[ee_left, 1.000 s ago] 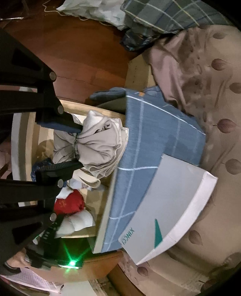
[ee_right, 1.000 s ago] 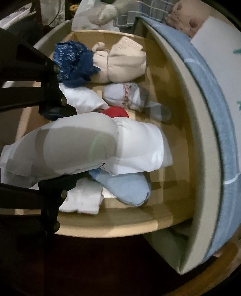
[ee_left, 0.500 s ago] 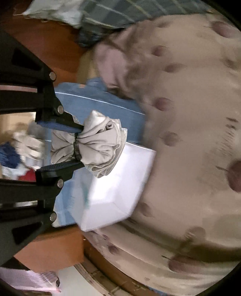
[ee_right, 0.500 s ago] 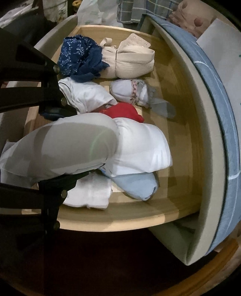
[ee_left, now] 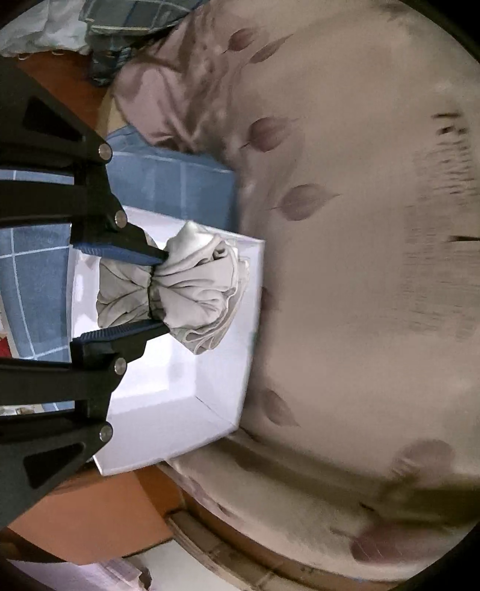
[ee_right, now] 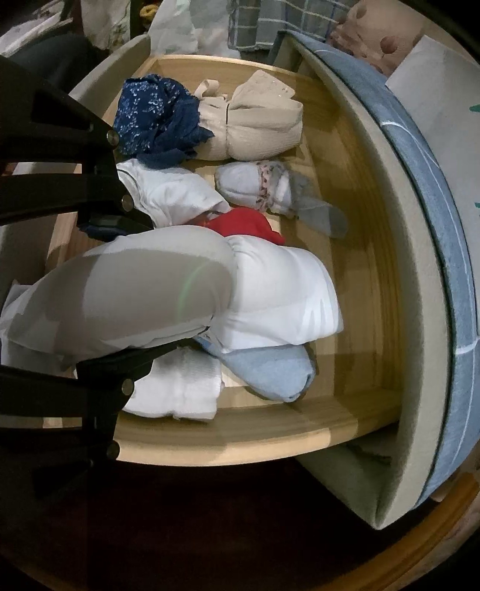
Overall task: Take underwear out of drawer
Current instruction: 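Carry the beige underwear into the white box and open the left tool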
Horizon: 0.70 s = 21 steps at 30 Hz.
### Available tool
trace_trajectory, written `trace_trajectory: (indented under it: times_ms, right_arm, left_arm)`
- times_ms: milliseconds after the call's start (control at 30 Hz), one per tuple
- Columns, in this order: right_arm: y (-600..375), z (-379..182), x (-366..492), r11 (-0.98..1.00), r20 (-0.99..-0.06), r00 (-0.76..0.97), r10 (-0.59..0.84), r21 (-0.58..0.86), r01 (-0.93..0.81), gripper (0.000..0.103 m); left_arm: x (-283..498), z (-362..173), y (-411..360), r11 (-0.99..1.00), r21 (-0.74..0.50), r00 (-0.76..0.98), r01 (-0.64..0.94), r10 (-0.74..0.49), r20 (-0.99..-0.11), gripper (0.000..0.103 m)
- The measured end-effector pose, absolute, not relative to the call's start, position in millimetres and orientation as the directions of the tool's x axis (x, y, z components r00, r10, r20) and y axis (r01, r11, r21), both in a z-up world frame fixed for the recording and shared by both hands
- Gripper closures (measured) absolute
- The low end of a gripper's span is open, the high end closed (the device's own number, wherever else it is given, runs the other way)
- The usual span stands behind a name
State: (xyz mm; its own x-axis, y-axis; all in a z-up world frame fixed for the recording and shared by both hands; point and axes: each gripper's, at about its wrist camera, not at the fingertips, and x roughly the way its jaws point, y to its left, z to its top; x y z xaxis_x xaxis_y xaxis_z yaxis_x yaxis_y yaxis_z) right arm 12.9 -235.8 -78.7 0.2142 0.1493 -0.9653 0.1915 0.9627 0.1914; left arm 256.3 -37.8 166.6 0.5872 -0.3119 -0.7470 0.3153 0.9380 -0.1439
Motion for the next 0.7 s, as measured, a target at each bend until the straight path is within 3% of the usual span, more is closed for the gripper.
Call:
trace_trajectory:
  times_ms: [433,700]
  right_arm:
    - [-240.0,-77.7,12.0,0.954,-0.962,0.212,0.171,0.215,0.206,0.060]
    - [-240.5,-79.7,10.8,0.949,-0.959,0.215,0.184,0.230,0.215,0.060]
  left_arm:
    - [275.5,86.7,-50.9,0.965,-0.059,0.446,0.257,-0.172,-0.879,0.073]
    - [257.5,79.3,-49.3,0.968,-0.006,0.440,0.253,-0.120,-0.890,0.073]
